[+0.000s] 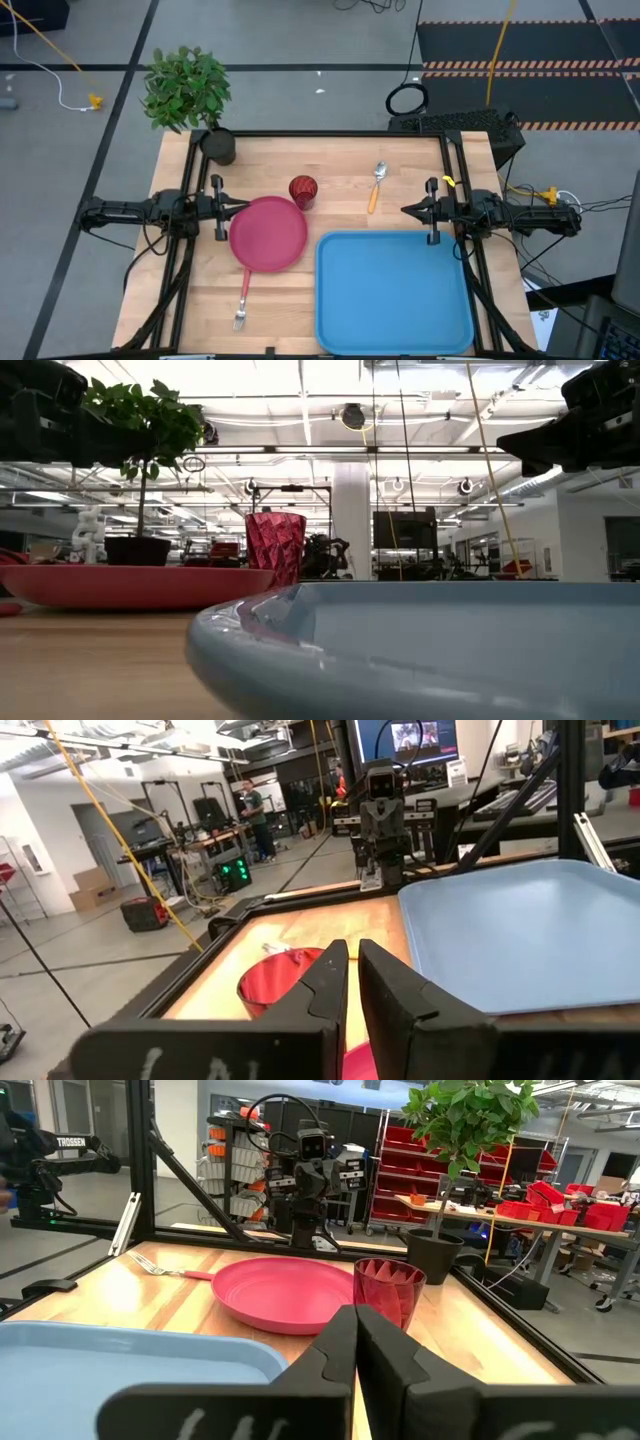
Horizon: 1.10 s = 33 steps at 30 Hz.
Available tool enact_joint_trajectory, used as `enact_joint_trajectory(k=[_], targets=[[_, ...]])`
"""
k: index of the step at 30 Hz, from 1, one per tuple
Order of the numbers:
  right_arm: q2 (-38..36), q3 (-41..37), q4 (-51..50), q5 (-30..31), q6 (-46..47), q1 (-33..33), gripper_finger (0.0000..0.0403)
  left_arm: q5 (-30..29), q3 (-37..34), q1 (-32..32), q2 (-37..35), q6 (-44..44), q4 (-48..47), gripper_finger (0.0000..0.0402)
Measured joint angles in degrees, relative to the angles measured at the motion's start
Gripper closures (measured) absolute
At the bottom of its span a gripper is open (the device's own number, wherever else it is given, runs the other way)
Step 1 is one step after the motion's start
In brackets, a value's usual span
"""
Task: Pick and place plate/cup/fork/spoon on tray
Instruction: Put the red cup on the top left of the blue tray
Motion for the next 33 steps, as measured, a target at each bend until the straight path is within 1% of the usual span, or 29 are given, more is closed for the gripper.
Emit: enact_joint_trajectory(k=[2, 4, 9, 12, 16, 19, 21, 24, 29, 33], targets=[[0.02, -0.02, 0.0, 0.0, 0.0, -0.01, 0.0403, 0.02, 0.0, 0.0, -0.02, -3.65, 0.32, 0.0369], [0.01, -0.01, 0.02, -0.01, 0.0, 0.01, 0.0403, 0.04, 0.0, 0.0, 0.02, -5.14, 3.34, 0.0369], [0.0, 0.0, 0.02, 0.0, 0.02, 0.0, 0.0403, 0.6, 0.21, -0.42, 0.04, -2.12, 13.71, 0.0369], [0.02, 0.0, 0.02, 0.0, 0.0, -0.01, 0.0403, 0.76, 3.02, -0.9, 1.15, -1.39, 13.88, 0.0369], [0.02, 0.0, 0.04, -0.02, 0.02, -0.01, 0.0403, 0.78, 8.28, -1.64, 5.39, -1.36, 13.45, 0.0369], [0.02, 0.0, 0.44, 0.0, 0.0, -0.01, 0.0403, 0.86, 13.41, -2.37, 9.91, -1.2, 13.36, 0.0369], [0.02, 0.0, 2.64, 0.0, 0.0, 0.01, 0.0403, 1.66, 17.65, -3.07, 13.47, -1.19, 12.05, 0.0369], [0.02, -0.02, 7.2, 0.0, 0.0, -0.02, 0.0403, 2.72, 25.3, -4.32, 19.34, -1.26, 6.9, 0.0369], [0.02, -0.02, 15.38, 0.0, 0.02, 0.0, 0.0403, 2.76, 39.2, -6.31, 29.47, -1.39, -3.48, 0.0369], [0.02, -0.02, 19.11, 0.0, 0.01, -0.01, 0.0403, 2.75, 50.06, -7.45, 37.37, -1.54, -10.72, 0.0369]])
